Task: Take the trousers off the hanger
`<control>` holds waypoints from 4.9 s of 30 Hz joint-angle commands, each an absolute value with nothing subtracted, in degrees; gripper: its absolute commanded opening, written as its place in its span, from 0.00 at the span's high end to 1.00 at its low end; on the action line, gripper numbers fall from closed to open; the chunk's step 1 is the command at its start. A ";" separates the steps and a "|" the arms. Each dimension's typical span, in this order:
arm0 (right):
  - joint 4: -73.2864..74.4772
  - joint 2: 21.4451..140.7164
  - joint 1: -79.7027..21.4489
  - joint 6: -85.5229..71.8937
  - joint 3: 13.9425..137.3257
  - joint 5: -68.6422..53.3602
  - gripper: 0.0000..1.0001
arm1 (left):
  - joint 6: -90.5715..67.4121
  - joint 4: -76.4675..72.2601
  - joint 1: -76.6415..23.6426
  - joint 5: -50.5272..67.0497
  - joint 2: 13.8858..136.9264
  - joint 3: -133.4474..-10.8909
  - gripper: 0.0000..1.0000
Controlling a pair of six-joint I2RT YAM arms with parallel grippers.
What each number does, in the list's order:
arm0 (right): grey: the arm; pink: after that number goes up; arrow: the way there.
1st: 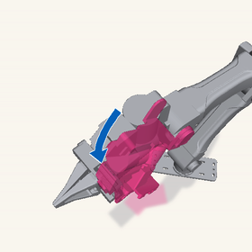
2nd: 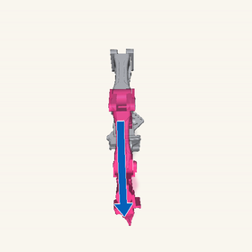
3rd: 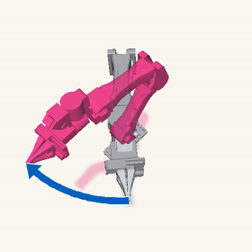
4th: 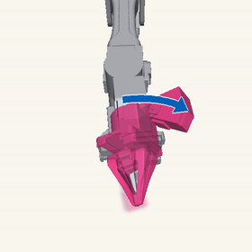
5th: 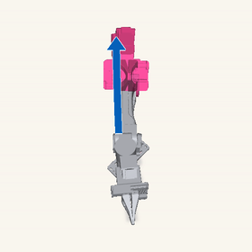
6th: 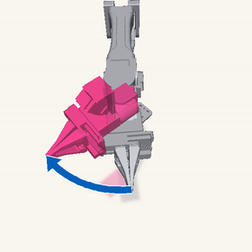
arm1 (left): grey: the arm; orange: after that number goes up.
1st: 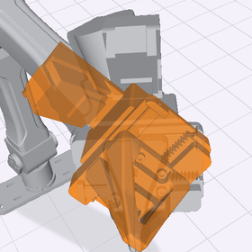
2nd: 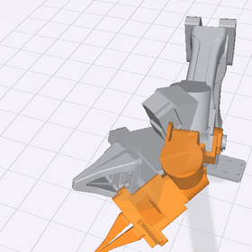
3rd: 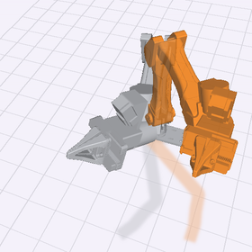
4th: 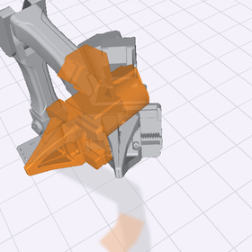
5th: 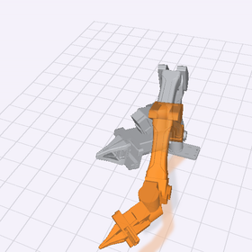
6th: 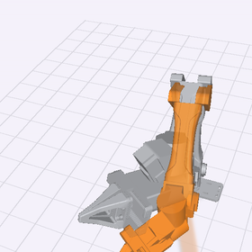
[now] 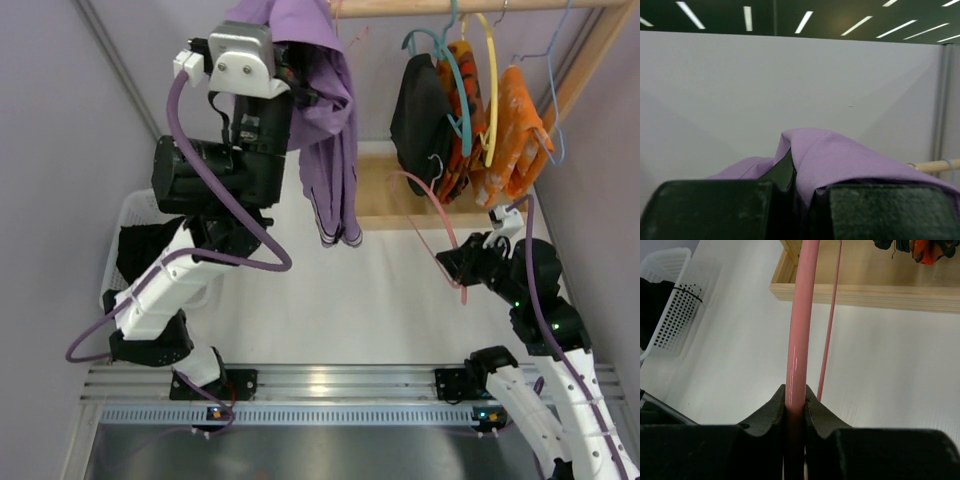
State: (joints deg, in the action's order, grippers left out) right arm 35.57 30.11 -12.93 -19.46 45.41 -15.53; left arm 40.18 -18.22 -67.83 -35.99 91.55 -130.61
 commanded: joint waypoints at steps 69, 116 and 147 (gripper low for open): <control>45.43 29.97 -12.13 -11.52 64.50 -19.50 1.00 | 12.57 7.01 10.90 -20.84 72.57 -48.33 1.00; 46.41 46.41 -12.13 -23.81 89.56 -14.15 1.00 | 3.34 28.30 10.90 2.20 47.99 -64.78 0.01; 23.82 73.73 -28.47 -7.65 107.84 8.25 1.00 | -9.75 28.21 10.90 -1.58 48.78 -62.93 0.01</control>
